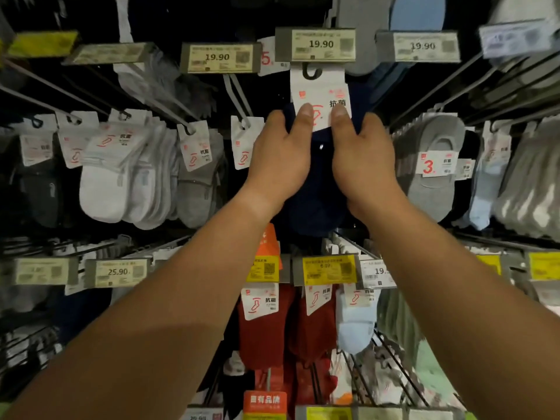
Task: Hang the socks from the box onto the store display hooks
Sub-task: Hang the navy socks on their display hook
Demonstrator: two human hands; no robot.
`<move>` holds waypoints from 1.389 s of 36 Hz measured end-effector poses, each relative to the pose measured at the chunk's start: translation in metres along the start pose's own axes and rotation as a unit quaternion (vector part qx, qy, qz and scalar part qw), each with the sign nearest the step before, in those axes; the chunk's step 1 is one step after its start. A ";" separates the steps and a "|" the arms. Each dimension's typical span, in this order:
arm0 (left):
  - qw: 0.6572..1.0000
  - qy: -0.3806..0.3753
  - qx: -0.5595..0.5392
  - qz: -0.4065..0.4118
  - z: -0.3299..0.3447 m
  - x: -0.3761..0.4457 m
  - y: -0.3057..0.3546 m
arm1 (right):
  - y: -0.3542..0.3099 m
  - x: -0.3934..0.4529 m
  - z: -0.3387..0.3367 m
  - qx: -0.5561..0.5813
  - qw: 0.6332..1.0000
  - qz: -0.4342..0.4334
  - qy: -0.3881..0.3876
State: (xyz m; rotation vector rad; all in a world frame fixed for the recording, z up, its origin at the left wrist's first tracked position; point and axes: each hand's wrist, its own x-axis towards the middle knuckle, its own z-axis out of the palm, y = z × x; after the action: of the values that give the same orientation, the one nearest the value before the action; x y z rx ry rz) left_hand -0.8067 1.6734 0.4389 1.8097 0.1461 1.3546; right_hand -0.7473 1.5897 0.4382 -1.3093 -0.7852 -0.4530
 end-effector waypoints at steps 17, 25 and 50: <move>0.994 -0.043 0.035 -0.095 0.015 0.042 -0.035 | 0.041 0.048 0.026 -0.008 0.993 0.102 -0.059; 0.944 -0.129 0.245 -0.180 0.027 0.063 -0.065 | 0.081 0.061 0.055 -0.145 0.975 0.149 -0.084; 0.843 -0.476 0.218 0.124 0.133 -0.185 0.029 | 0.013 -0.190 -0.246 -0.558 0.758 0.318 0.110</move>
State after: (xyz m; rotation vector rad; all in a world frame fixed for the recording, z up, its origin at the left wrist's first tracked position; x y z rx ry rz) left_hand -0.7822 1.4815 0.3162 2.7622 -0.3544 0.4333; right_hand -0.8025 1.3301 0.2754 -2.4506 0.2908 -0.5098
